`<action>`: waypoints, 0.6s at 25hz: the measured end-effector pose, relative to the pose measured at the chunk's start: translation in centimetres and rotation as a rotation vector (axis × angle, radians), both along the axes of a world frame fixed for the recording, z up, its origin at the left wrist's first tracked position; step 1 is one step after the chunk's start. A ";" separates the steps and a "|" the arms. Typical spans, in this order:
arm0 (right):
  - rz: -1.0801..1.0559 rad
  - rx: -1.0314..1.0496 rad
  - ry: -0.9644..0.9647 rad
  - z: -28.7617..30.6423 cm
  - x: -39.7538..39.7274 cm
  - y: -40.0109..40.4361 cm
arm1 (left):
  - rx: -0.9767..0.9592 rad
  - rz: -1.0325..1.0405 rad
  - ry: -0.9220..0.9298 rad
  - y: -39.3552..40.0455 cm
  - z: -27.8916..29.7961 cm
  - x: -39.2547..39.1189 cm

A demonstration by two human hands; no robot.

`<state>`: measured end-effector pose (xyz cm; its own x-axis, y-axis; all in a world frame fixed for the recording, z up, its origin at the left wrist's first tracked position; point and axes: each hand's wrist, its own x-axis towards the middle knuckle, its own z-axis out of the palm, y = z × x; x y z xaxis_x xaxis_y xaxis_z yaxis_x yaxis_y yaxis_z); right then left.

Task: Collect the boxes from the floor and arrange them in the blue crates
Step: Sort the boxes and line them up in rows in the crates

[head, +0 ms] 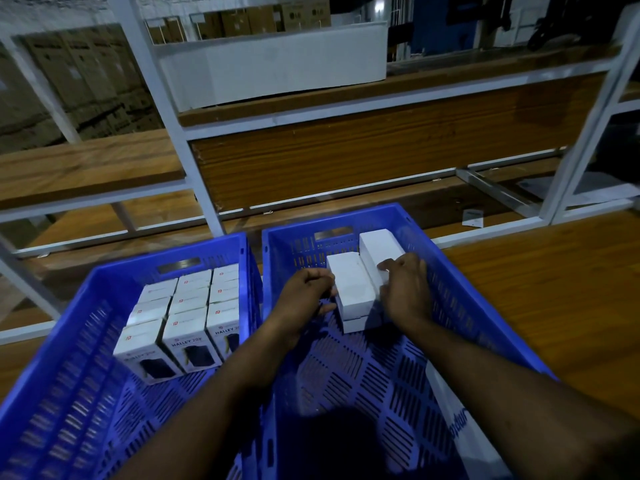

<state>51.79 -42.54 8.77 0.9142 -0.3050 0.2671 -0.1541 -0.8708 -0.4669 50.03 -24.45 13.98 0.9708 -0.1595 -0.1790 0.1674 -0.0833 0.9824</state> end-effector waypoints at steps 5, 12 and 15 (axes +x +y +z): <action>-0.088 -0.102 0.066 0.2 0.0 0.2 | -0.004 0.002 -0.006 0.0 0.2 -0.2; -0.143 -0.306 0.049 -1.4 1.6 1.7 | -0.005 0.019 -0.010 0.1 0.2 -0.3; -0.162 -0.277 0.064 -1.5 2.2 1.9 | -0.006 0.025 -0.016 0.2 0.3 -0.3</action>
